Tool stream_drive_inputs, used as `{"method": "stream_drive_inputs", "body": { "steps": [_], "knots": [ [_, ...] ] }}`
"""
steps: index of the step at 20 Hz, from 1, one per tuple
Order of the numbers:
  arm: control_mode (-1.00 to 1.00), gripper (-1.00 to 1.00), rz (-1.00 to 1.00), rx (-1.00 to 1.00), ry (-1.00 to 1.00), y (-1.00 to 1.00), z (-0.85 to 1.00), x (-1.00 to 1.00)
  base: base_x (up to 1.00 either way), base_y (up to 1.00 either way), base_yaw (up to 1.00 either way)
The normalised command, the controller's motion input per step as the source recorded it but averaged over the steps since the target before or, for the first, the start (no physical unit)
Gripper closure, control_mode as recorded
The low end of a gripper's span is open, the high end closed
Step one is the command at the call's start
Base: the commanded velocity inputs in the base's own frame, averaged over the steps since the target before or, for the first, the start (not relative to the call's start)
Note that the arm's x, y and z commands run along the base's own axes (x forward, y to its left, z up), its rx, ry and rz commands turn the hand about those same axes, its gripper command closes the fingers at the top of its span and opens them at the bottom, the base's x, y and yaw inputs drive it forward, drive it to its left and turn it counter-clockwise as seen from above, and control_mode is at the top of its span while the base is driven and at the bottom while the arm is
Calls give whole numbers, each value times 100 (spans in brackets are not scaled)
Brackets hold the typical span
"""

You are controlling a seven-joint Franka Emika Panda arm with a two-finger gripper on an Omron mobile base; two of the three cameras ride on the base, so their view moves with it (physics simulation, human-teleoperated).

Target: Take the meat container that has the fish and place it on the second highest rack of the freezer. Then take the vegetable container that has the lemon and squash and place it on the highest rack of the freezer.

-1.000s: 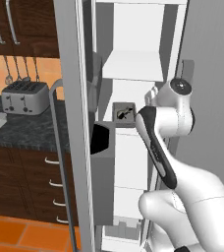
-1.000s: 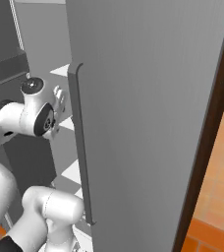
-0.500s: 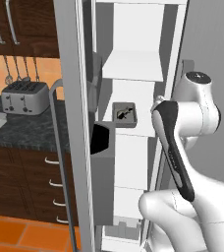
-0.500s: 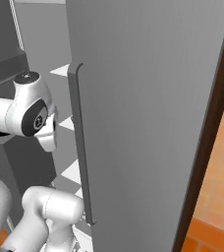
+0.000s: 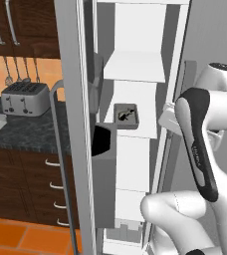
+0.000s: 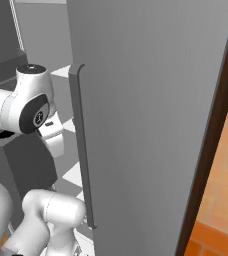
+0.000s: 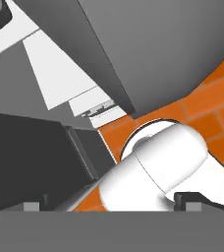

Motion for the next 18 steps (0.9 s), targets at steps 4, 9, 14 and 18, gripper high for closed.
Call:
{"method": "stream_drive_inputs", "body": {
  "steps": [4,9,14,18],
  "knots": [
    [-100,-100,12,-1,0,0,0,-19,0,0,0],
    [100,-100,1,0,0,0,0,-2,-48,-4,5],
    [100,-100,0,0,0,0,0,0,-97,-17,55],
    [100,-100,0,0,0,0,0,0,-63,0,91]
  ]
}}
